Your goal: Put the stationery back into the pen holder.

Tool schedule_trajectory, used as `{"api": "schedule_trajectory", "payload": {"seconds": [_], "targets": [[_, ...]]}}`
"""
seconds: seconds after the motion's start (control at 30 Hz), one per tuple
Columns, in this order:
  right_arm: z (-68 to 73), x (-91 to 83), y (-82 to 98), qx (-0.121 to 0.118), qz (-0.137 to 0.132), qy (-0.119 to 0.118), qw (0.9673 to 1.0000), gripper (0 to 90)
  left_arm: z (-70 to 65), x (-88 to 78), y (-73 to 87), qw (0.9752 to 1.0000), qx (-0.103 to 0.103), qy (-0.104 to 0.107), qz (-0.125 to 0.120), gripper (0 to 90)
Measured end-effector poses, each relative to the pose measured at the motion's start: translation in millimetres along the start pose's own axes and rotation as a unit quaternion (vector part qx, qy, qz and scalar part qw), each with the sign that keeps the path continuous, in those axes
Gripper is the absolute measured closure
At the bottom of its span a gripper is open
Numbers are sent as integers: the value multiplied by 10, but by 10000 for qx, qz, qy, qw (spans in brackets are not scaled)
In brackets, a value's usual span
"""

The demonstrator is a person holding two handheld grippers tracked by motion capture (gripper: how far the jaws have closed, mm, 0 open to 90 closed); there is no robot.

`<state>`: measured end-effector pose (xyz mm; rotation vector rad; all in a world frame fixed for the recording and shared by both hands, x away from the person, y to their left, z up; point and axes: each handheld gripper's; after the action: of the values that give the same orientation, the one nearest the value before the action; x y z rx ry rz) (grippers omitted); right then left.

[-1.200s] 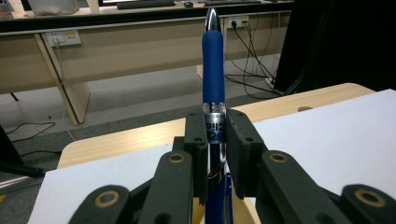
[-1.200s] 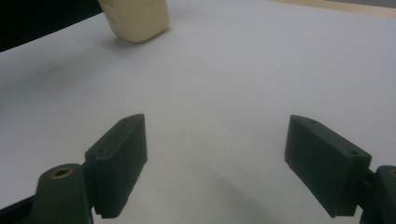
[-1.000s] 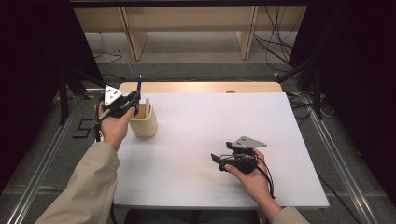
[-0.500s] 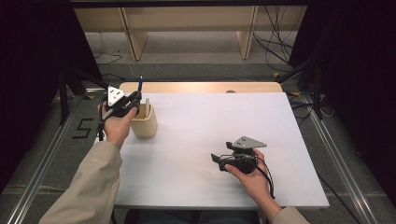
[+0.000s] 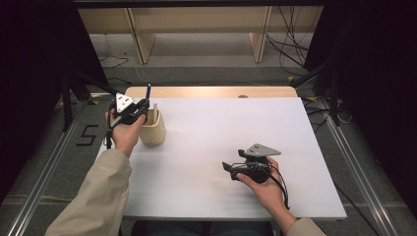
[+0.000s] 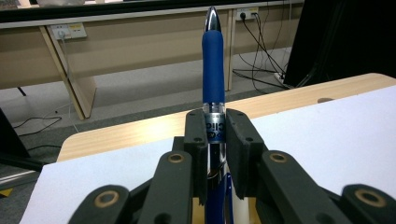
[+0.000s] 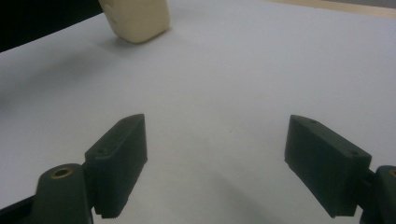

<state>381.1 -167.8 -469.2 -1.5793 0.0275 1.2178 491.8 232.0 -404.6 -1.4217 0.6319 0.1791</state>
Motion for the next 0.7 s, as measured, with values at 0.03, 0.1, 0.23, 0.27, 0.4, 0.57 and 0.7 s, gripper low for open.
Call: {"api": "schedule_trajectory", "payload": {"seconds": [0.03,0.1,0.23,0.27,0.4,0.57,0.7], "targets": [[0,0,0,-1,0,-1,10000,219,-2,4,3,10000,9,-1,7,791],[1,-1,0,5,3,-3,10000,219,-3,12,11,10000,31,-14,25,791],[-1,-2,0,9,2,2,10000,219,-1,25,30,10000,21,-5,49,791],[-1,-2,0,9,1,0,10000,220,3,26,34,10000,22,-5,58,791],[0,0,1,-6,5,-2,10000,220,5,33,48,10000,7,-9,62,791],[0,0,0,8,4,-2,10000,219,0,45,57,9999,46,-1,99,791],[0,-1,0,5,5,-4,10000,219,-7,57,68,9999,104,-34,126,791]]}}
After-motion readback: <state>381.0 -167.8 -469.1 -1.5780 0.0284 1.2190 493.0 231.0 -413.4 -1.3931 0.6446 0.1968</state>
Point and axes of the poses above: each handheld gripper's, and its own axes: x roughly forward along the jaws, y roughly out of its underside, z roughly to its left, and after that the axes turned 15 degrees about z, right-handed
